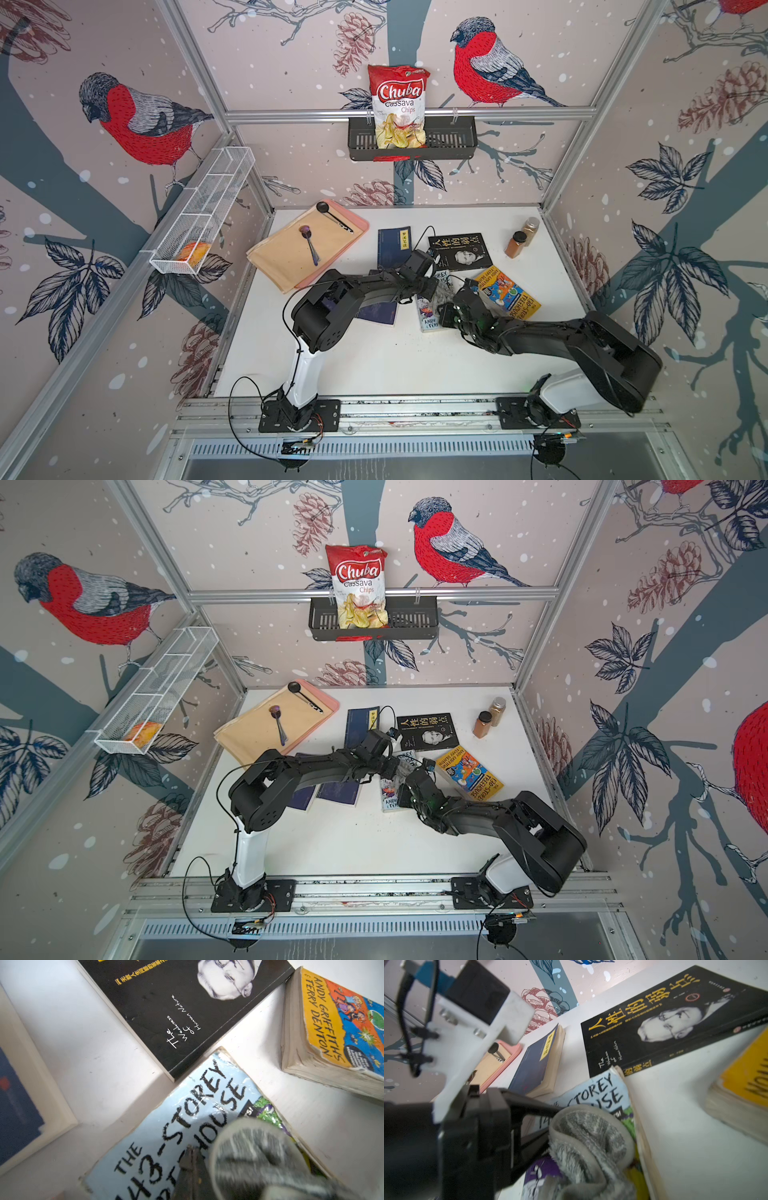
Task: Wipe the cover of the book
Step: Wipe the dirt from the cover of the book.
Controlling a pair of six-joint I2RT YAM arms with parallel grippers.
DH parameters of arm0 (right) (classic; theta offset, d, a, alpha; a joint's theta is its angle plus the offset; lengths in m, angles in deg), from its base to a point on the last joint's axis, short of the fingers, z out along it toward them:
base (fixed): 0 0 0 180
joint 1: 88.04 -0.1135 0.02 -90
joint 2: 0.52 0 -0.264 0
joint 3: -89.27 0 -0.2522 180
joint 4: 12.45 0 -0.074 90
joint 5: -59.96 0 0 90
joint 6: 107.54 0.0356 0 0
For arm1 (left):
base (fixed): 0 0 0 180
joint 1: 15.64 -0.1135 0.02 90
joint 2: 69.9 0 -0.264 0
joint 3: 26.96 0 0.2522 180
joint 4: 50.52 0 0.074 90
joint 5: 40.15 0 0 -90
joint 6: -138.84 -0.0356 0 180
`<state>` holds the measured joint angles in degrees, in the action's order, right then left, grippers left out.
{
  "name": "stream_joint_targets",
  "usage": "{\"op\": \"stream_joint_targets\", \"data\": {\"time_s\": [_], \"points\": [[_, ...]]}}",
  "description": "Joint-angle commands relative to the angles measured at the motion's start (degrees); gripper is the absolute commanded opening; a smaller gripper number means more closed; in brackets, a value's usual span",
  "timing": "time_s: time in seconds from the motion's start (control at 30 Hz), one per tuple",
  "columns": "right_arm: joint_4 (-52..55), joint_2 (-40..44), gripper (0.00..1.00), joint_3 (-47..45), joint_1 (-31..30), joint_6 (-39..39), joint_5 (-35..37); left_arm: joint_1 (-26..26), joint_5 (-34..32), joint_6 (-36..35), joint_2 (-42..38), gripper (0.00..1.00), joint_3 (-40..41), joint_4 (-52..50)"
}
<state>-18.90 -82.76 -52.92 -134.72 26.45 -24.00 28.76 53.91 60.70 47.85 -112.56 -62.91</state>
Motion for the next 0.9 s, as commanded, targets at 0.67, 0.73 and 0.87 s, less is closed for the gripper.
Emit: {"op": "stream_joint_targets", "data": {"time_s": [0.67,0.73,0.87], "points": [[9.8,-8.1,0.12,4.2,10.8,-6.8,-4.4,-0.2,0.8,2.3,0.2,0.01,3.5,-17.1],[13.0,-2.9,0.12,1.2,7.7,-4.7,-1.9,-0.2,0.8,2.0,0.4,0.01,3.4,-17.2],[17.3,4.6,0.13,-2.6,4.0,-1.4,0.5,-0.2,0.9,1.9,0.5,0.01,3.5,-17.0]]}}
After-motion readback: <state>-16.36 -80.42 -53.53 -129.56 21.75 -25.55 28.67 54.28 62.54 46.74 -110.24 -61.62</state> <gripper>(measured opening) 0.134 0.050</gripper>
